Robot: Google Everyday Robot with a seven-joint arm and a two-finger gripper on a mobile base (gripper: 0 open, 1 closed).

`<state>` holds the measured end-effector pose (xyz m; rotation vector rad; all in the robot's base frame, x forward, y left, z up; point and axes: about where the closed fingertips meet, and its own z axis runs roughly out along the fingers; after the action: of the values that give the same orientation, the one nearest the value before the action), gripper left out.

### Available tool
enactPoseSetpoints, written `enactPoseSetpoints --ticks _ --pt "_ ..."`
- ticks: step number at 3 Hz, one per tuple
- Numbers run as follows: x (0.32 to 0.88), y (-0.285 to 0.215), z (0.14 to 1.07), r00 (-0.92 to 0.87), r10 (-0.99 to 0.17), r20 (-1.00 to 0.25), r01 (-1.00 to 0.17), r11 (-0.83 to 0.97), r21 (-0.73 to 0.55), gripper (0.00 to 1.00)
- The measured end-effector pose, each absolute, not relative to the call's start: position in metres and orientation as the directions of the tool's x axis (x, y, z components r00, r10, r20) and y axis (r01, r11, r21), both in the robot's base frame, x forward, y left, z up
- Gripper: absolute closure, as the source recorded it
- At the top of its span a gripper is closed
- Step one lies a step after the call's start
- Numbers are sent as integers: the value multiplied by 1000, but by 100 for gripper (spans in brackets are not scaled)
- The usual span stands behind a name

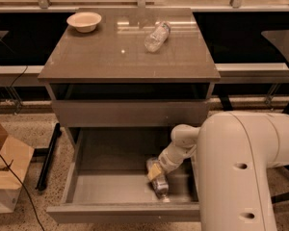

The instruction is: Pick blue plastic bottle from middle drawer and place on counter

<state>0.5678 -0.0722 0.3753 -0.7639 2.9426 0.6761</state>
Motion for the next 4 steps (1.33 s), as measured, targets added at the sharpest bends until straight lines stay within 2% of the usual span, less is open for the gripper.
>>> enactPoseSetpoints --ticks 1,2,4 --pt "563 -51 374 -862 -485 -147 -500 771 394 85" --pt "569 -30 411 -832 -491 -258 -554 719 420 100" --pt "555 -23 576 -633 -490 -599 -771 468 432 100"
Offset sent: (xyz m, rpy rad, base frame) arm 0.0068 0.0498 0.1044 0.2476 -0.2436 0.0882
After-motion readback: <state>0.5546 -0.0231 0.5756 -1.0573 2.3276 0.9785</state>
